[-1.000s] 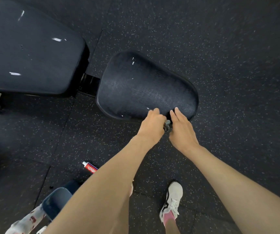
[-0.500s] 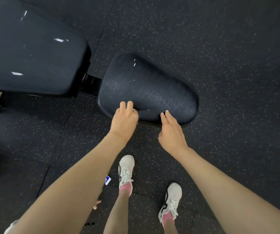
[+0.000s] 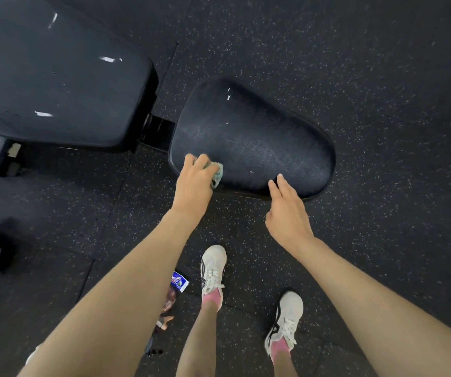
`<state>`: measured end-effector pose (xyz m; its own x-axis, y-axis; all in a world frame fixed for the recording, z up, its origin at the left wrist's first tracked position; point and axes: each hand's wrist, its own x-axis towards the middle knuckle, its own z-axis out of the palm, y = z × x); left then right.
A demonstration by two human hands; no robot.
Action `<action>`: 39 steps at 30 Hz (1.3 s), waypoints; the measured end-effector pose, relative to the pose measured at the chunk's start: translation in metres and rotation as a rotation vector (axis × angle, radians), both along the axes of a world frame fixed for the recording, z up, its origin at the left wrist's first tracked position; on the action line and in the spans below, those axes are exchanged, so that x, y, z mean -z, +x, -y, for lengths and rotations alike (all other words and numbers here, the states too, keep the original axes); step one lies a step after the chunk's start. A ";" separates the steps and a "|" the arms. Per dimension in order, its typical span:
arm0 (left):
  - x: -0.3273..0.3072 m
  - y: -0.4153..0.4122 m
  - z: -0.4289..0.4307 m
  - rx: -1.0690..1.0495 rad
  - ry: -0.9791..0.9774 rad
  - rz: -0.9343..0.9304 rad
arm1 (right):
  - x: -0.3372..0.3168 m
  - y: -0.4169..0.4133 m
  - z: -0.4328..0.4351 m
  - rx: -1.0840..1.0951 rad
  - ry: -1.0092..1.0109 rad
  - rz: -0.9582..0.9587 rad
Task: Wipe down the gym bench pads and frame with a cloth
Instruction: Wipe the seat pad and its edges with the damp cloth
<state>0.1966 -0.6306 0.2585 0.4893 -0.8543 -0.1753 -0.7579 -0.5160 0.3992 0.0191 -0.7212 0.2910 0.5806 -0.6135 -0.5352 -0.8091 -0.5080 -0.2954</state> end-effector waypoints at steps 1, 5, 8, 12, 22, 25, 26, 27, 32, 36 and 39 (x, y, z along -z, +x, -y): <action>0.002 -0.001 -0.013 0.005 -0.017 -0.013 | 0.000 0.001 -0.001 0.005 0.001 0.000; 0.001 0.001 -0.052 0.145 -0.010 -0.028 | -0.001 0.010 -0.004 0.030 0.009 -0.013; -0.003 0.017 -0.064 0.085 -0.077 -0.021 | 0.001 0.014 -0.003 0.037 -0.004 -0.026; -0.005 0.017 -0.030 -0.275 -0.125 -0.014 | 0.002 0.014 -0.004 0.017 -0.026 -0.041; 0.009 -0.129 -0.014 -0.193 -0.172 -0.264 | 0.002 0.001 0.009 0.084 0.036 0.046; 0.016 -0.115 -0.030 -0.322 -0.219 -0.230 | 0.003 -0.012 0.016 0.040 -0.027 0.043; 0.018 -0.106 -0.035 -0.380 -0.219 -0.199 | 0.005 -0.016 0.017 0.032 -0.057 0.040; 0.019 -0.095 -0.037 -0.427 -0.218 -0.171 | 0.006 -0.019 0.017 0.048 -0.083 0.040; 0.024 -0.095 -0.011 -0.413 -0.242 -0.101 | 0.013 -0.032 0.009 0.136 -0.155 0.061; 0.027 -0.134 0.019 -0.406 -0.258 -0.149 | 0.018 -0.043 0.006 0.094 -0.177 0.073; 0.028 -0.160 0.034 -0.173 -0.249 -0.218 | 0.017 -0.052 0.009 0.118 -0.186 0.095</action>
